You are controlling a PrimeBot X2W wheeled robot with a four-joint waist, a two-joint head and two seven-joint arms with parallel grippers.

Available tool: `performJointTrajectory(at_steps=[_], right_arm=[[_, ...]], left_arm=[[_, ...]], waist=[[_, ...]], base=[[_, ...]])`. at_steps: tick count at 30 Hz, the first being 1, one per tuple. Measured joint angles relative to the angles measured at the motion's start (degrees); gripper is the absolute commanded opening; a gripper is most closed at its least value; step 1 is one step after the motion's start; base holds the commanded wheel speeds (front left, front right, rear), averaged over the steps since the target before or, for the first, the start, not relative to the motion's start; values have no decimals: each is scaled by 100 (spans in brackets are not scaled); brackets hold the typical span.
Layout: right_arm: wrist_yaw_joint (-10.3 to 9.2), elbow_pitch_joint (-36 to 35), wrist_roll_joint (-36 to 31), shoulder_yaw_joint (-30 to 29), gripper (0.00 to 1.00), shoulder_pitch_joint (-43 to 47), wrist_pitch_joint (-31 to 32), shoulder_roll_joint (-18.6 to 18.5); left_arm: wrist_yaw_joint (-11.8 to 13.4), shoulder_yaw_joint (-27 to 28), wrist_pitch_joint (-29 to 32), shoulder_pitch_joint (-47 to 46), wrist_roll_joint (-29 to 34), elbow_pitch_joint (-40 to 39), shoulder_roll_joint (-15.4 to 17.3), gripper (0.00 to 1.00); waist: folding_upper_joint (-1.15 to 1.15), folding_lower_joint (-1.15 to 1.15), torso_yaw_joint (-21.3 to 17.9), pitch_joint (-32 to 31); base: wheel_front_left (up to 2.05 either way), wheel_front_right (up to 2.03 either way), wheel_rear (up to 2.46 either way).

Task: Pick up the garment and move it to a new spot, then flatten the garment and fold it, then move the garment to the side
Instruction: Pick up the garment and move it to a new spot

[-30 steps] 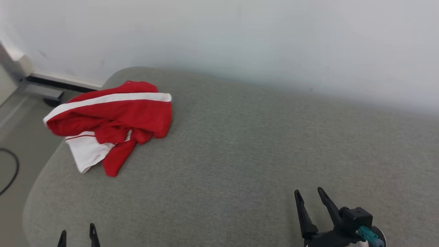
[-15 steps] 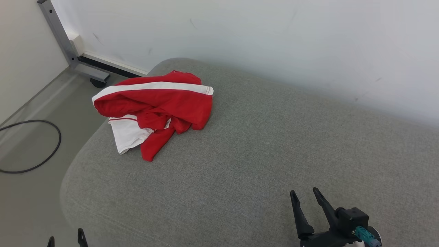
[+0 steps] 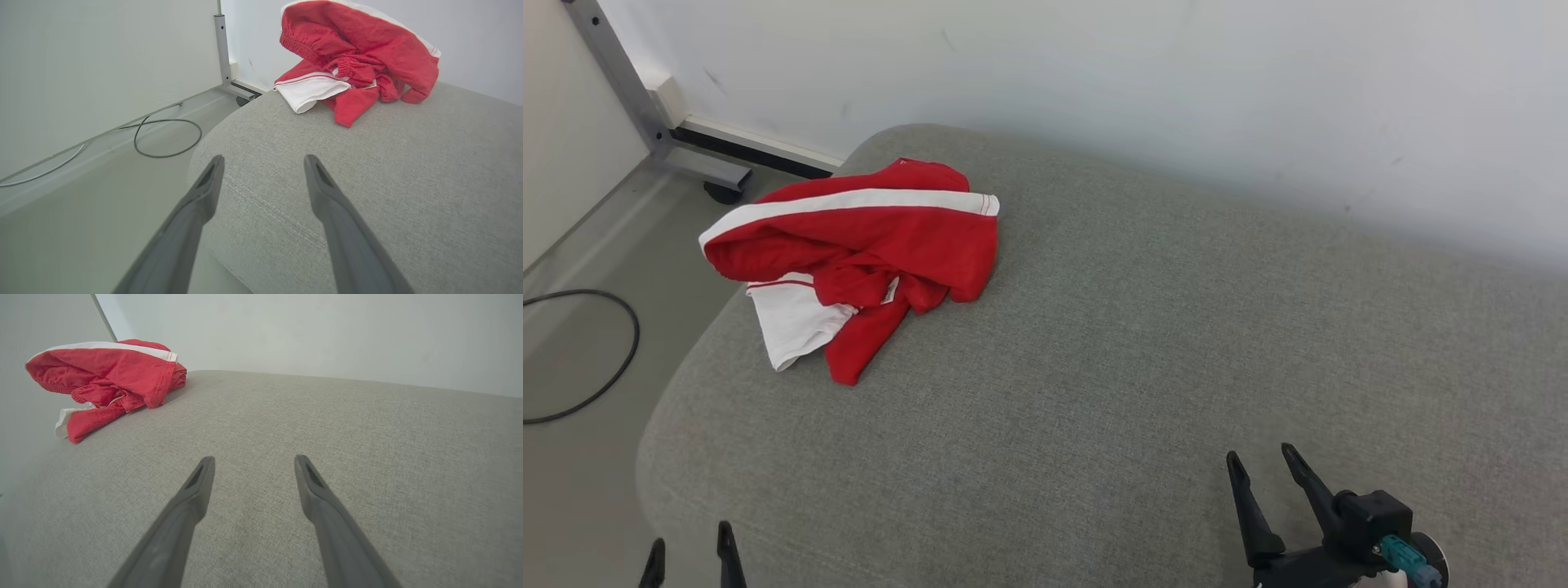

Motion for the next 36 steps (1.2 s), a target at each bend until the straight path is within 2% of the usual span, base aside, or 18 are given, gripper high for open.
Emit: performJointTrajectory(at_steps=[4, 11, 18, 25, 36], right_arm=[[0, -4, 37, 53, 100, -40, 0, -97], [0, -68, 93, 168, 100, -124, 0, -243], [0, -111, 109, 225, 100, -196, 0, -430], [0, -166, 143, 258, 100, -276, 0, -602], [0, -412, 186, 359, 100, -577, -1, -783]], left_arm=[[-138, 57, 0, -358, 101, 191, 198, 100], [-238, 36, 0, -1049, 108, 474, 611, 100], [-248, -191, -1, -1928, 123, 808, 1278, 100], [-281, -531, 125, -2817, 215, 1227, 1779, 100], [-283, -802, 501, -3877, 274, 2067, 2305, 100]], waist=[[0, 0, -142, 83], [0, 0, -417, 214], [0, 0, -706, 396], [1, 1, -922, 687], [1, 1, -1201, 1230]], base=[[0, 0, 0], [0, 0, 0], [0, 0, 0], [0, 0, 0], [0, 0, 0]])
